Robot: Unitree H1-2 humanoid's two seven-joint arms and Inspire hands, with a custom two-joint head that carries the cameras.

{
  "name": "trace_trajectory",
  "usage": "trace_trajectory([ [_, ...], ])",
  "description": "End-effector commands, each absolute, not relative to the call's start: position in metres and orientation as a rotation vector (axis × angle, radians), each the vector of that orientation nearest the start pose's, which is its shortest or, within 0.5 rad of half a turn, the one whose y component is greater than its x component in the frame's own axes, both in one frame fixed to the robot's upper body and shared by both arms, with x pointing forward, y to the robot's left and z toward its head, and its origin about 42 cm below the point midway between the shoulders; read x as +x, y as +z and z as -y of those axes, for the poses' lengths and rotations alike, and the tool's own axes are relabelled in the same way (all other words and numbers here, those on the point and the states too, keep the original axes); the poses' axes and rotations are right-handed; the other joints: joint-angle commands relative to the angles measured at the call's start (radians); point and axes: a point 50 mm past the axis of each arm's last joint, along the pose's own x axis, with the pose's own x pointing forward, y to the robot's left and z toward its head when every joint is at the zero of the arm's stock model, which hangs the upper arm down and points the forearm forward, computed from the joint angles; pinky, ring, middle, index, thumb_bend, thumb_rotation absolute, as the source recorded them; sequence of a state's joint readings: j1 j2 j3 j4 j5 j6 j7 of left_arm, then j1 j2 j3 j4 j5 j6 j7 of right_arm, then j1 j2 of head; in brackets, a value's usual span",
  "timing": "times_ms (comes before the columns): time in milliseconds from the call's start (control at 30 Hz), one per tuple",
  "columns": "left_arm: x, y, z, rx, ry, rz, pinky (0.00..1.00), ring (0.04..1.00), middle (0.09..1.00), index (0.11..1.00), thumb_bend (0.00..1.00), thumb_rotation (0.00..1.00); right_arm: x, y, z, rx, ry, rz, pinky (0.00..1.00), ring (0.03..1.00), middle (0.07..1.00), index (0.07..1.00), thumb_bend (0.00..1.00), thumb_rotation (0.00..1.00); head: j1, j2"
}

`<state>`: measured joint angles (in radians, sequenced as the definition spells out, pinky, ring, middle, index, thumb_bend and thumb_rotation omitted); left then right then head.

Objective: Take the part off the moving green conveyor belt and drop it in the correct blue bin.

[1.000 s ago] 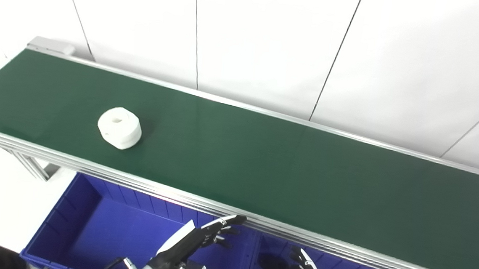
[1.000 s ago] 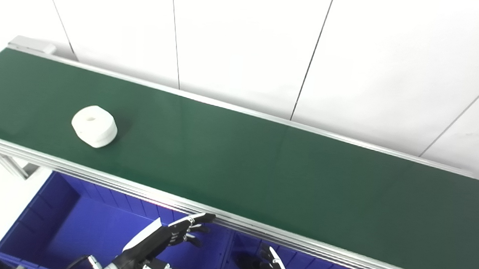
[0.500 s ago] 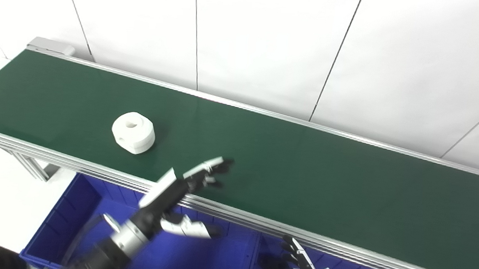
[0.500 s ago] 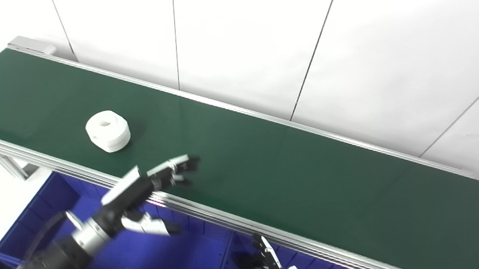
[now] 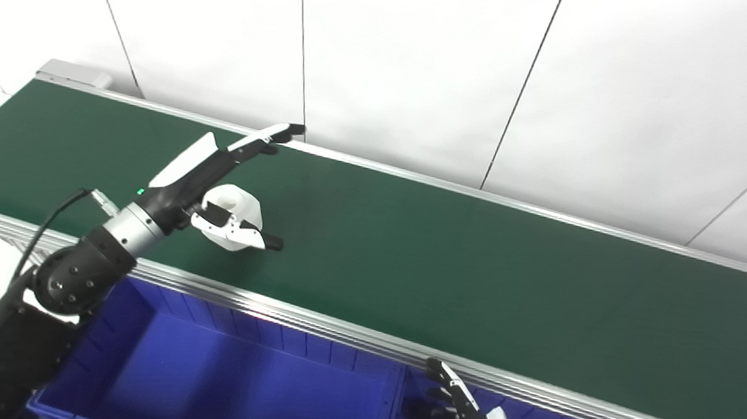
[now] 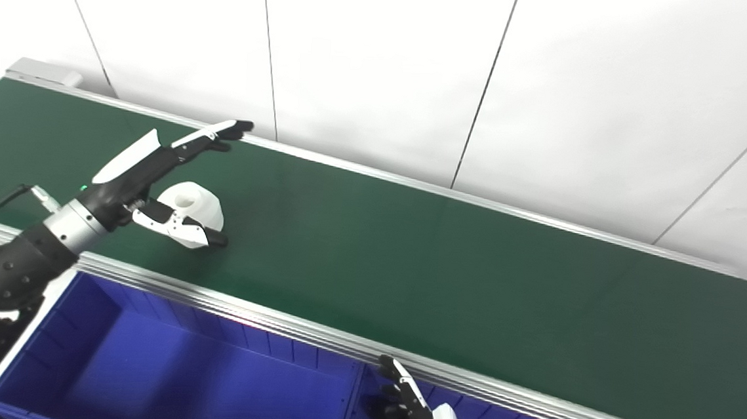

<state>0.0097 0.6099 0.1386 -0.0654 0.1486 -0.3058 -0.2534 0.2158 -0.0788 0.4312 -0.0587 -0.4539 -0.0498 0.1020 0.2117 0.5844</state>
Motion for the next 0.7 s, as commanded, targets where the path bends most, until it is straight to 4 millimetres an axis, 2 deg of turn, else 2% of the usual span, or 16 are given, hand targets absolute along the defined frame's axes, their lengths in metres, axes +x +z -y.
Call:
trace_trajectory([
  [0, 0.290, 0.224, -0.417, 0.931, -0.220, 0.317, 0.91, 0.953, 0.967, 0.933, 0.66, 0.29, 0.192, 0.068, 0.119, -0.437, 0.519, 0.006, 0.69, 0.815, 0.865, 0.903, 0.71, 0.25, 0.003, 0.000],
  [100, 0.301, 0.224, -0.422, 0.982, -0.222, 0.260, 0.92, 0.965, 0.976, 0.938, 0.69, 0.27, 0.193, 0.068, 0.118, -0.436, 0.520, 0.008, 0.69, 0.814, 0.864, 0.901, 0.71, 0.25, 0.005, 0.000],
  [267, 0.321, 0.213, -0.428, 1.059, -0.256, 0.194, 0.85, 0.946, 0.969, 0.930, 0.74, 0.18, 0.194, 0.069, 0.119, -0.442, 0.518, 0.017, 0.68, 0.806, 0.858, 0.900, 0.71, 0.25, 0.005, 0.002],
  [400, 0.329, 0.203, -0.423, 1.141, -0.290, 0.117, 0.84, 0.937, 0.979, 0.939, 0.78, 0.17, 0.194, 0.069, 0.120, -0.431, 0.515, 0.021, 0.69, 0.808, 0.856, 0.899, 0.71, 0.22, 0.008, 0.004],
  [467, 0.333, 0.197, -0.418, 1.230, -0.310, 0.076, 0.85, 0.942, 0.979, 0.942, 0.80, 0.20, 0.194, 0.070, 0.120, -0.432, 0.513, 0.024, 0.69, 0.807, 0.854, 0.897, 0.71, 0.22, 0.009, 0.004],
  [533, 0.336, 0.189, -0.412, 1.293, -0.334, 0.060, 0.92, 0.947, 0.961, 0.926, 0.83, 0.18, 0.194, 0.070, 0.120, -0.432, 0.516, 0.025, 0.69, 0.807, 0.855, 0.899, 0.70, 0.23, 0.007, 0.007],
  [667, 0.340, 0.177, -0.398, 1.337, -0.385, 0.016, 0.97, 0.960, 0.953, 0.907, 0.87, 0.17, 0.193, 0.070, 0.121, -0.427, 0.517, 0.021, 0.69, 0.809, 0.860, 0.903, 0.70, 0.23, 0.005, 0.011],
])
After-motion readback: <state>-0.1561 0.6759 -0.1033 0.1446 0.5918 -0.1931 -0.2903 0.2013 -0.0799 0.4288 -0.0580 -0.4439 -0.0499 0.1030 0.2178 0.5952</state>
